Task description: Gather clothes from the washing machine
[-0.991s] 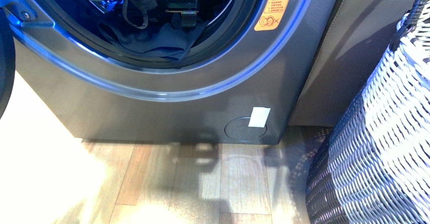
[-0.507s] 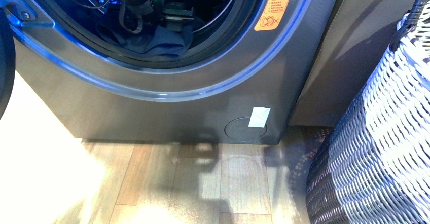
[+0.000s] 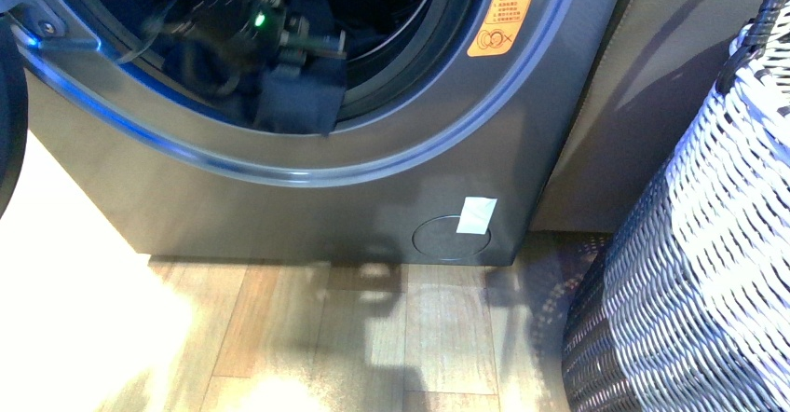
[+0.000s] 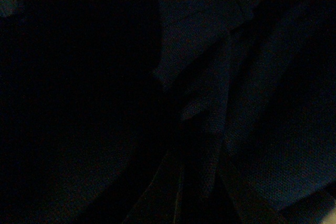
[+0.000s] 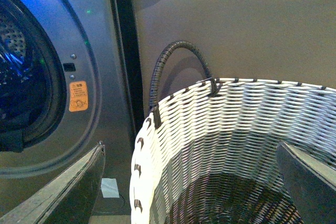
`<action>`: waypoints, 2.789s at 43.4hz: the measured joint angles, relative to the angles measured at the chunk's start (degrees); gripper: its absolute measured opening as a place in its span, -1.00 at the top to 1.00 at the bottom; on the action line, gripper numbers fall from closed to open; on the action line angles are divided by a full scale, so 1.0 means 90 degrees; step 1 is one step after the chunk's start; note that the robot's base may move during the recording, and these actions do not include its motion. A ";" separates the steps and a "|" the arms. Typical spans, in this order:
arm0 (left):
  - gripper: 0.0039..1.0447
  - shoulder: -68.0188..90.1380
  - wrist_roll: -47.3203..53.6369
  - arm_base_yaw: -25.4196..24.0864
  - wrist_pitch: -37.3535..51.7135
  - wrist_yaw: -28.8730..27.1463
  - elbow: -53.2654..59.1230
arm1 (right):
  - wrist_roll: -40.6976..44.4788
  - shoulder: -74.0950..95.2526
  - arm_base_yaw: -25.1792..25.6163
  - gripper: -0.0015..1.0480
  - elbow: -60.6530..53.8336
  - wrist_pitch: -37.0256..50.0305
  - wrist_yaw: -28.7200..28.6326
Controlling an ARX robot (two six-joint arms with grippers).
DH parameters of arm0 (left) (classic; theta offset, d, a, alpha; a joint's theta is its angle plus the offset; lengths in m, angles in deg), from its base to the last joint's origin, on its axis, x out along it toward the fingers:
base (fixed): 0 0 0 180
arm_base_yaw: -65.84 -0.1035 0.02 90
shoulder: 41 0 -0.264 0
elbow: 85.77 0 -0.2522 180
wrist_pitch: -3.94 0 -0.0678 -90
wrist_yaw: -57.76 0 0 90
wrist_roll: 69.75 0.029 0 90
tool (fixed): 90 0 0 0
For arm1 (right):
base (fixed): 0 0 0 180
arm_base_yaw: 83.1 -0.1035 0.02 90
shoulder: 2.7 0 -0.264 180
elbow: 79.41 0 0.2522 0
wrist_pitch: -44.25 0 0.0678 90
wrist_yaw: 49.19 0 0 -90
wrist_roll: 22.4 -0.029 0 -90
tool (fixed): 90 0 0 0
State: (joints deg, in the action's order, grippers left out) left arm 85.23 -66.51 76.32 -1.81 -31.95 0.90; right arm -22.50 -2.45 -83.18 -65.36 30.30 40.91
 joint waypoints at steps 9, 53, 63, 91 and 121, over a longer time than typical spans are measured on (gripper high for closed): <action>0.85 -0.1256 0.0189 0.0024 0.0466 0.0114 0.1411 | 0.0000 0.0000 0.0000 -0.85 0.0000 0.0000 0.0000; 0.85 -0.5564 0.0787 0.1770 -0.1166 -0.0243 0.0423 | 0.0000 0.0000 0.0000 -0.85 0.0000 0.0000 0.0000; 0.85 -0.5319 0.1008 0.2516 -0.1389 -0.0682 -0.0714 | 0.0000 0.0000 0.0000 -0.85 0.0000 0.0000 0.0000; 0.85 -0.5034 0.0848 0.3643 -0.1715 -0.0505 -0.2244 | 0.0000 0.0000 0.0000 -0.85 0.0000 0.0000 0.0000; 0.85 -0.3929 0.0690 0.3585 -0.2856 -0.1088 -0.4464 | 0.0000 0.0000 0.0000 -0.85 0.0000 0.0000 0.0000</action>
State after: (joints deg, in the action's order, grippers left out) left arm 49.87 -60.30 108.58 -27.52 -41.74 -39.27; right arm -22.50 -2.45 -83.18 -65.36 30.30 40.91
